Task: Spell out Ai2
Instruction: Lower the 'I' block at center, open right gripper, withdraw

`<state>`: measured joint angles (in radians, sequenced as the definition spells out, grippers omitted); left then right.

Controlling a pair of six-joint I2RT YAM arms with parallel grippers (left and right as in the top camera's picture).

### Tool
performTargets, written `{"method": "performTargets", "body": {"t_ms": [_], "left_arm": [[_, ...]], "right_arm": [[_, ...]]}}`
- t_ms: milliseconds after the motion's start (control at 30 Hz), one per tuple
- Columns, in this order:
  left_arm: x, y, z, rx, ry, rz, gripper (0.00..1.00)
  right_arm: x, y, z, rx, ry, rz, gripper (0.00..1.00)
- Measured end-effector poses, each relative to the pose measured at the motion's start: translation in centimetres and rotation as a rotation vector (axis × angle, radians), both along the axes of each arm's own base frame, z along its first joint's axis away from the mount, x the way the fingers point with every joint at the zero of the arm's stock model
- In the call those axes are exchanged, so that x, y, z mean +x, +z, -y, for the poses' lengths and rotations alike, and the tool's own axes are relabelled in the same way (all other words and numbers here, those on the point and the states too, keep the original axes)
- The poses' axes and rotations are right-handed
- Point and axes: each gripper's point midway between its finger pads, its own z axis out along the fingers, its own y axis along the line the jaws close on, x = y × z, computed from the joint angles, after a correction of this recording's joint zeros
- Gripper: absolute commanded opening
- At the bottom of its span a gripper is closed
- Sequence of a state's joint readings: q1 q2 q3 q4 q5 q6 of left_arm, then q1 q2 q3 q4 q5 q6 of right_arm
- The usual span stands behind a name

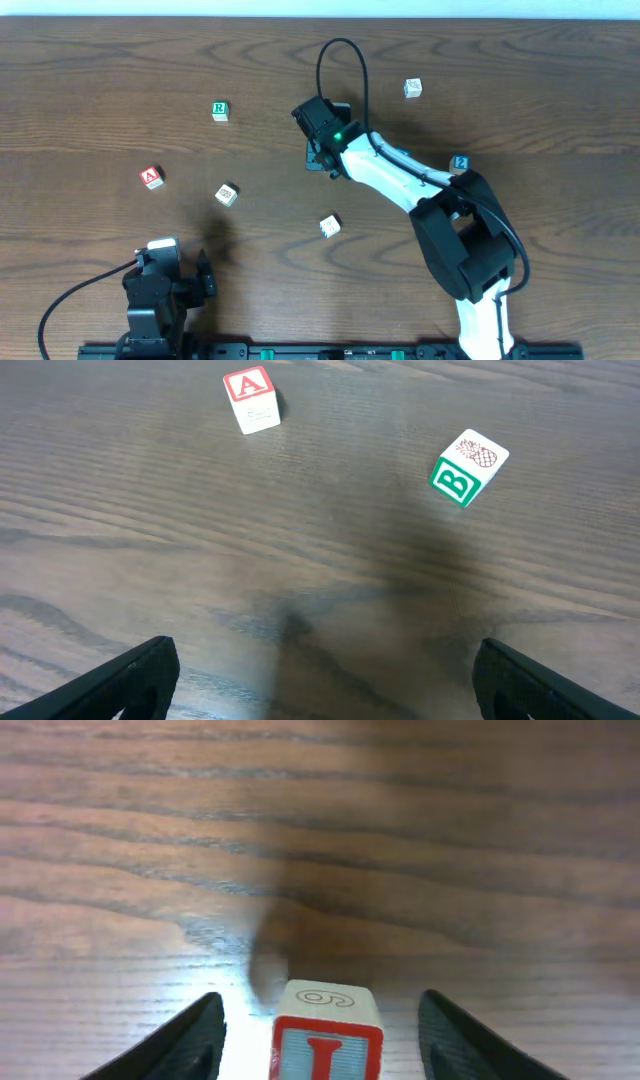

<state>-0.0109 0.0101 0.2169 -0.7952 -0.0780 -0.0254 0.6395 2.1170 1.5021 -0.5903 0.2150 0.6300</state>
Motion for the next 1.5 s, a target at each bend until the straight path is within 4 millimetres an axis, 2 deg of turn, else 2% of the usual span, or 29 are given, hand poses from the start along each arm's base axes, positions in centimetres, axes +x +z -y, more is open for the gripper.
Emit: {"method": "performTargets", "body": {"t_ms": [200,267,333,400,533,567,600,700,800,867,1067,1167,1300,1500], "left_arm": [[0.0,0.0,0.0,0.000,0.000,0.000,0.95],[0.0,0.0,0.0,0.000,0.000,0.000,0.95],[0.0,0.0,0.0,0.000,0.000,0.000,0.95],[0.0,0.0,0.0,0.000,0.000,0.000,0.95],[0.0,0.0,0.0,0.000,0.000,0.000,0.95],[0.0,0.0,0.0,0.000,0.000,0.000,0.95],[0.0,0.0,0.0,0.000,0.000,0.000,0.95],[0.0,0.0,0.0,0.000,0.000,0.000,0.95],[0.0,0.0,0.0,0.000,0.000,0.000,0.95],[0.0,0.0,0.0,0.000,0.000,0.000,0.95],[0.0,0.0,0.0,0.000,0.000,0.000,0.95],[0.0,0.0,0.0,0.000,0.000,0.000,0.95],[0.0,0.0,0.0,0.000,0.000,0.000,0.95],[0.0,0.0,0.0,0.000,0.000,0.000,0.95]], "right_arm": [[2.3,5.1,-0.3,-0.043,0.059,0.076,0.65],[2.7,7.2,0.2,-0.048,0.057,0.096,0.61],[2.6,9.5,1.7,-0.061,0.043,0.103,0.61],[2.2,11.2,3.9,-0.078,0.024,0.092,0.61],[1.5,14.1,10.7,-0.121,-0.067,0.050,0.60],[1.4,14.9,13.7,-0.128,-0.124,0.042,0.60],[1.4,15.2,15.6,-0.129,-0.163,0.041,0.60],[0.5,15.0,20.2,-0.123,-0.258,0.032,0.62],[-0.8,13.5,22.7,-0.121,-0.303,0.022,0.62],[-2.1,12.0,23.1,-0.114,-0.302,-0.002,0.62],[-5.2,6.1,22.5,-0.075,-0.270,-0.085,0.62],[-6.1,4.2,22.7,-0.076,-0.259,-0.105,0.61],[-6.1,3.3,24.2,-0.077,-0.263,-0.103,0.60],[-4.2,3.5,26.8,-0.038,-0.251,-0.034,0.62]]}}
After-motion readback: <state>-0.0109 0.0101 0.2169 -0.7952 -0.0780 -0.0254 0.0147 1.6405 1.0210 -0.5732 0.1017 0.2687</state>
